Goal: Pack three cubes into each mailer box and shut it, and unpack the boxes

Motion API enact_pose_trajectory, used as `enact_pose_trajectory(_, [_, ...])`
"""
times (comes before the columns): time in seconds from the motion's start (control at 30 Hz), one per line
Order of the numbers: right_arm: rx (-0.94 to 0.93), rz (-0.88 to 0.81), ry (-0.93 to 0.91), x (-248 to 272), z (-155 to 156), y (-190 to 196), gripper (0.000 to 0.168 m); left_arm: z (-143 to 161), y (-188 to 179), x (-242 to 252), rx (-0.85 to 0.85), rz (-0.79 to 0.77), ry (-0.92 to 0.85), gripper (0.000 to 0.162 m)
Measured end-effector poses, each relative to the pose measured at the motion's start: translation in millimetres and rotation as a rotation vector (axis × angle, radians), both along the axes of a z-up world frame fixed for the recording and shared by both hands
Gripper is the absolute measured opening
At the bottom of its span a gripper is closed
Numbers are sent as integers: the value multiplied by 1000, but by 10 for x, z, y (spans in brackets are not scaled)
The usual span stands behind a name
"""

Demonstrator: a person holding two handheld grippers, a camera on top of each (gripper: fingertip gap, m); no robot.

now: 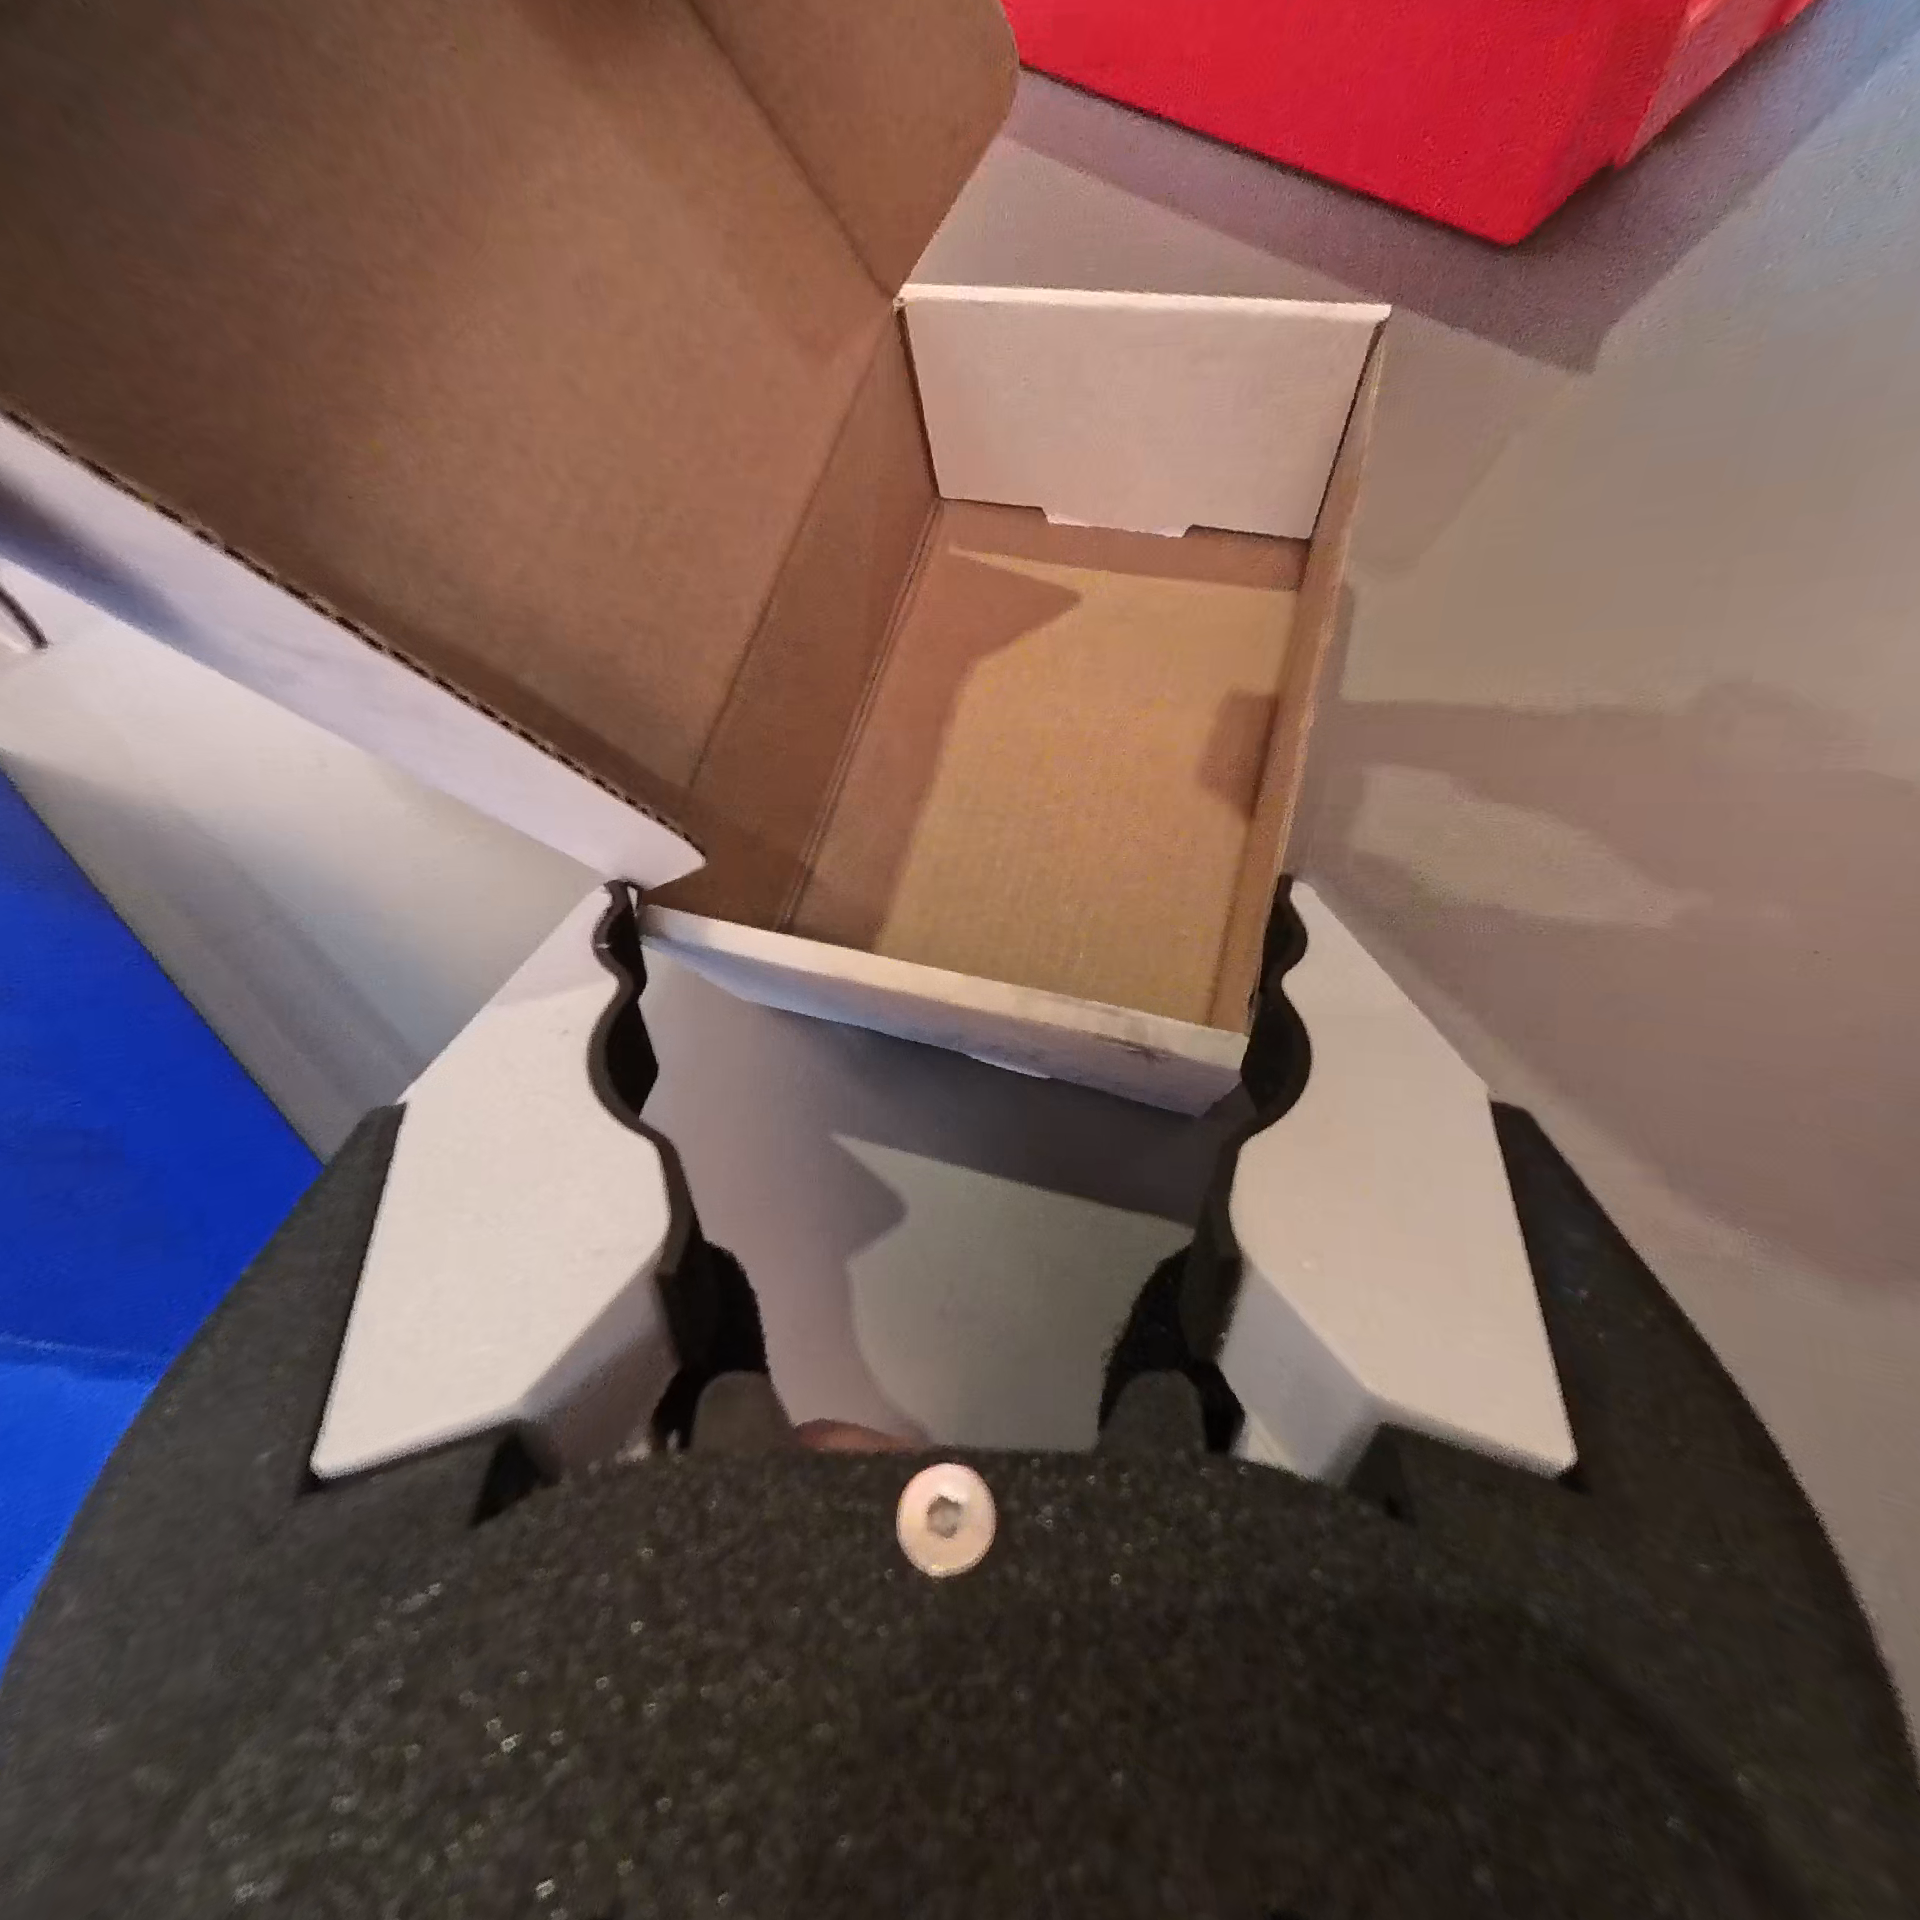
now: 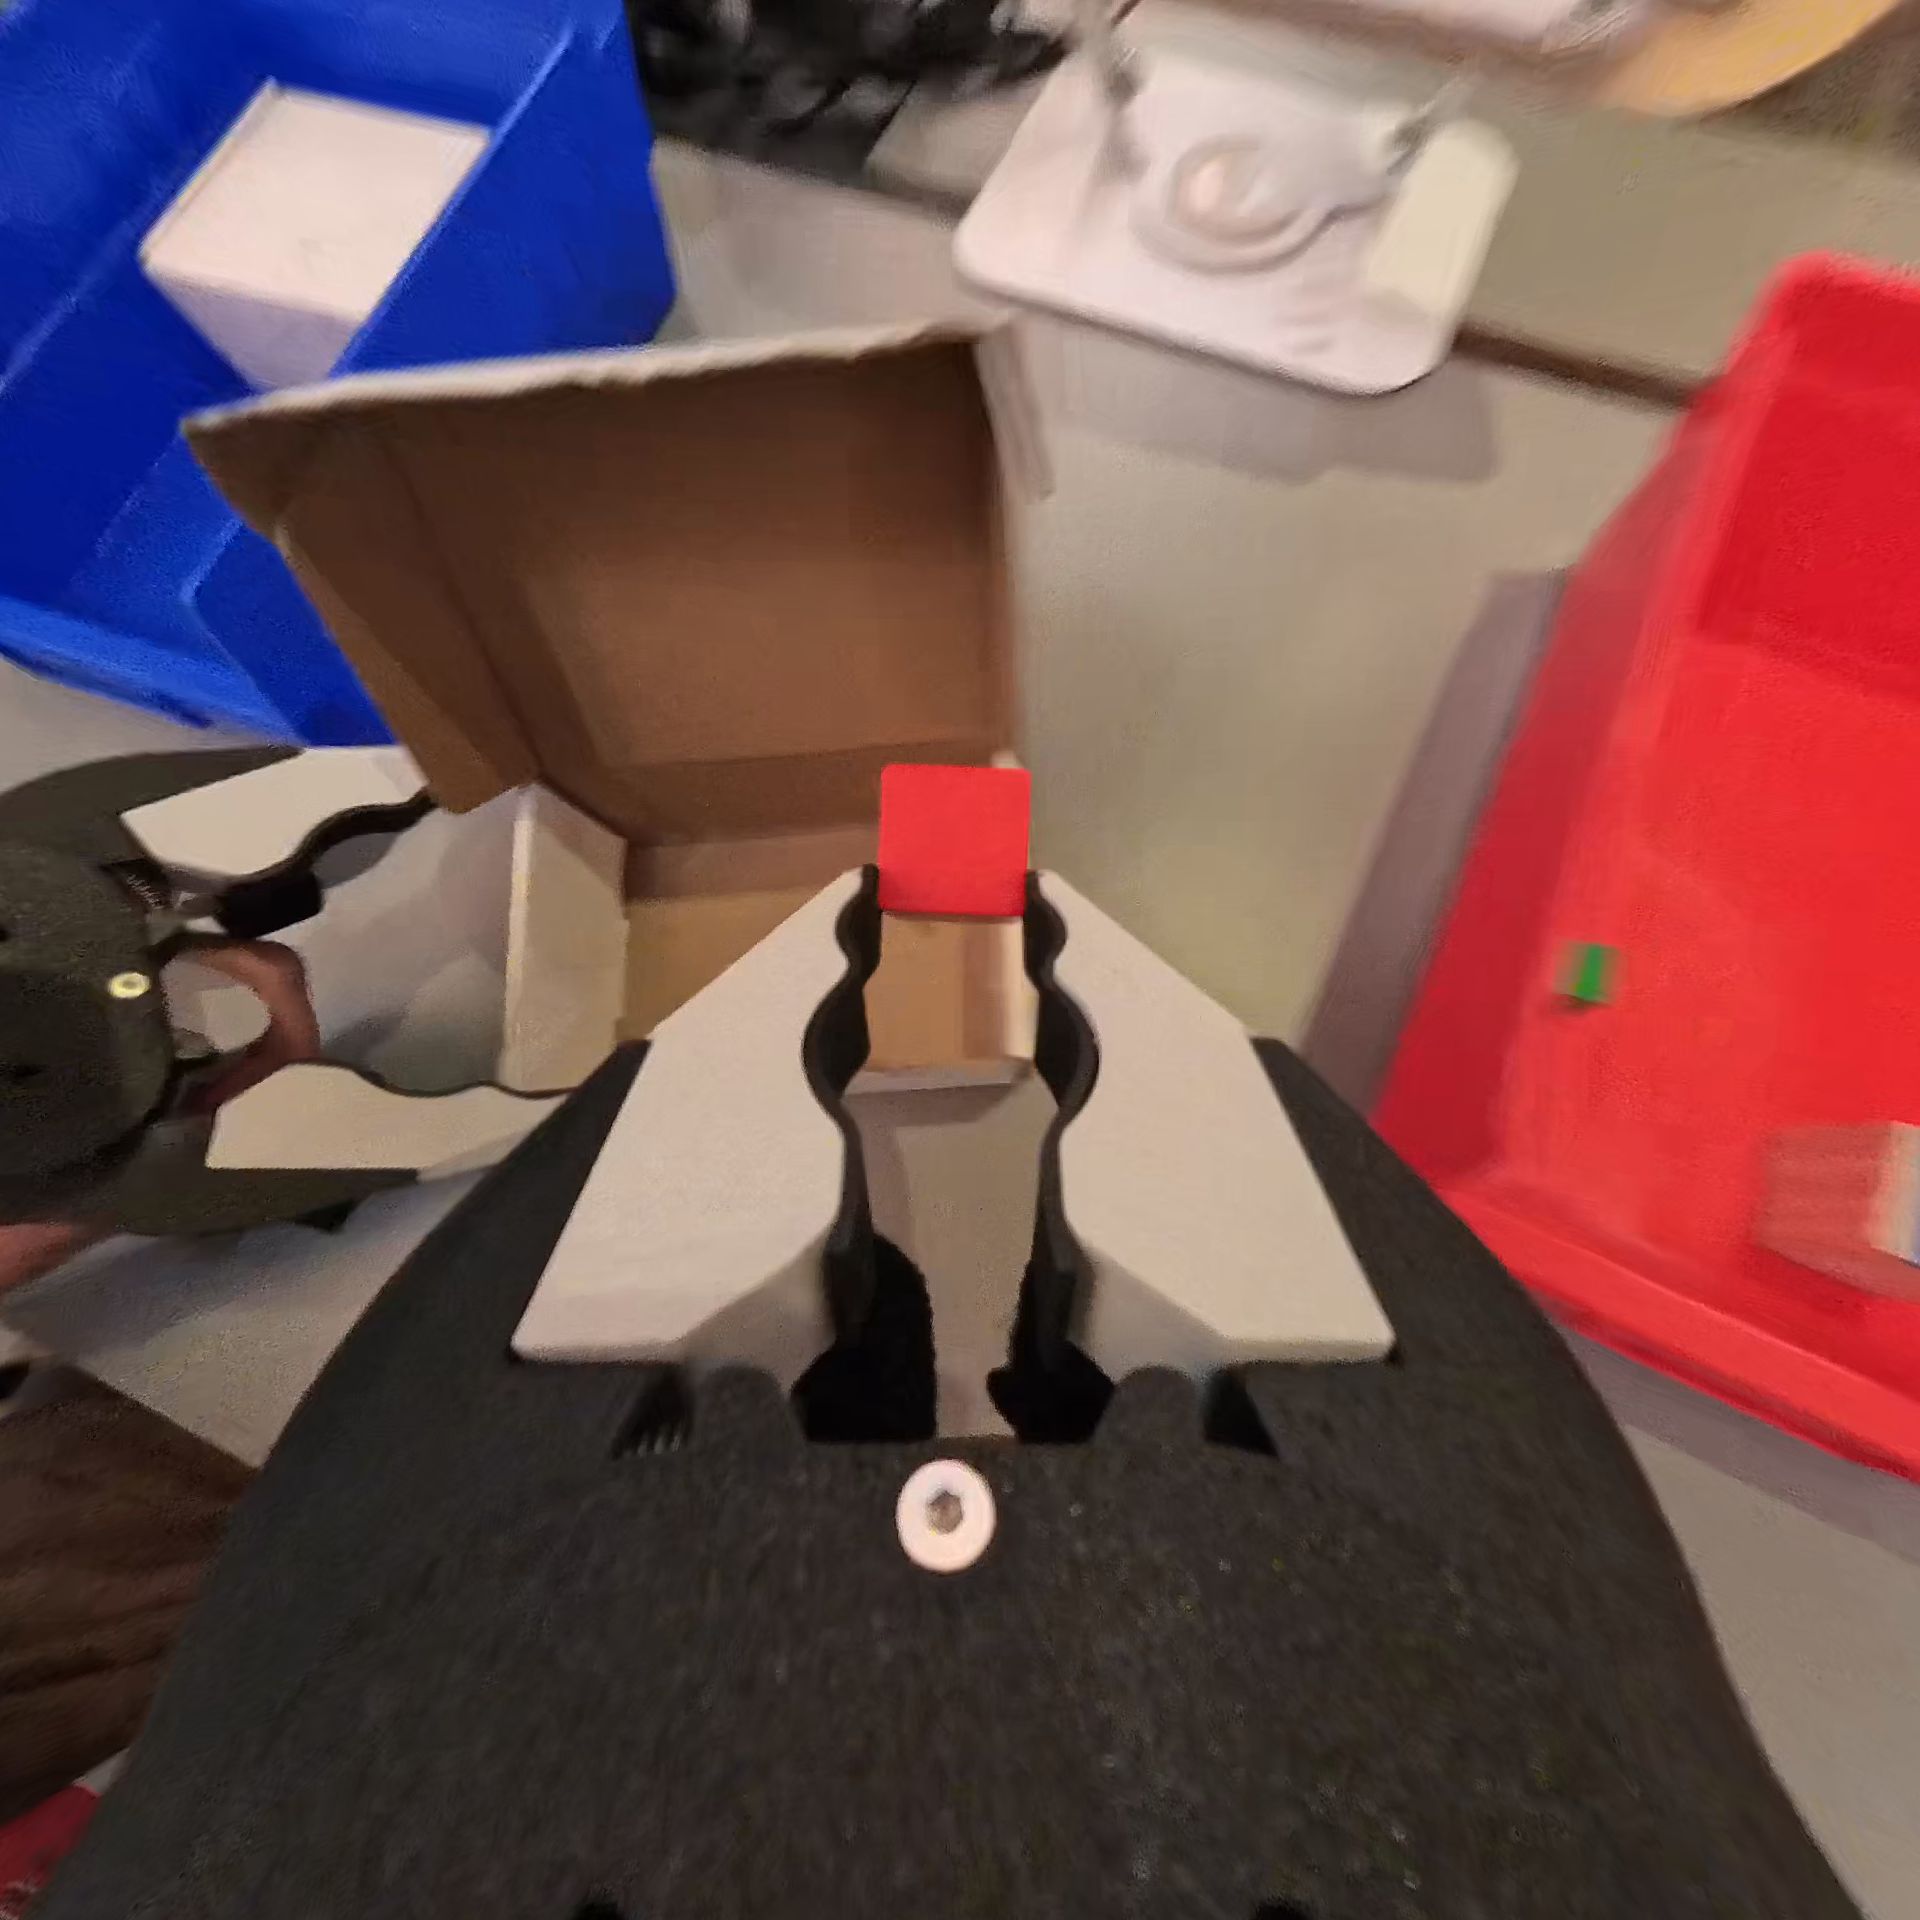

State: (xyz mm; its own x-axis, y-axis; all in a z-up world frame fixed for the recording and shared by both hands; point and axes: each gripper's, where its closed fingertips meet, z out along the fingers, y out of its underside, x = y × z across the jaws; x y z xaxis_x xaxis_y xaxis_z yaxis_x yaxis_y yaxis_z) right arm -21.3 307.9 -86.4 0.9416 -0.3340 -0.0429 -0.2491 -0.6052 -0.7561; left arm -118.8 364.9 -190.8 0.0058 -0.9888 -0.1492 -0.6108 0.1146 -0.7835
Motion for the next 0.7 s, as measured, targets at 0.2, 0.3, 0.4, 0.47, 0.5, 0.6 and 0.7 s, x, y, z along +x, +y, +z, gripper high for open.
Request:
enact_pose_trajectory(0.2, [-53,-279,-88,1225,234,-942,26,0,-1,-1,2,-3,1,115])
enact_pose_trajectory(0.3, [-172,-315,-27,1598,-216,-1121,26,0,-1,0,1,0,2,115])
enact_pose_trajectory(0.4, [-296,-284,62,1764,-640,-1128,26,0,-1,-3,2,2,4,115])
enact_pose_trajectory(0.47, [-398,-235,98,1807,-849,-1121,26,0,-1,-4,3,4,5,115])
enact_pose_trajectory(0.5, [-435,-206,120,1806,-926,-1105,26,0,-1,-4,3,4,5,115])
enact_pose_trajectory(0.6, [-507,-120,157,1789,-1086,-1031,26,0,0,-3,3,3,3,115])
enact_pose_trajectory(0.7, [-552,-49,169,1767,-1175,-976,26,1,-1,1,2,-3,1,115])
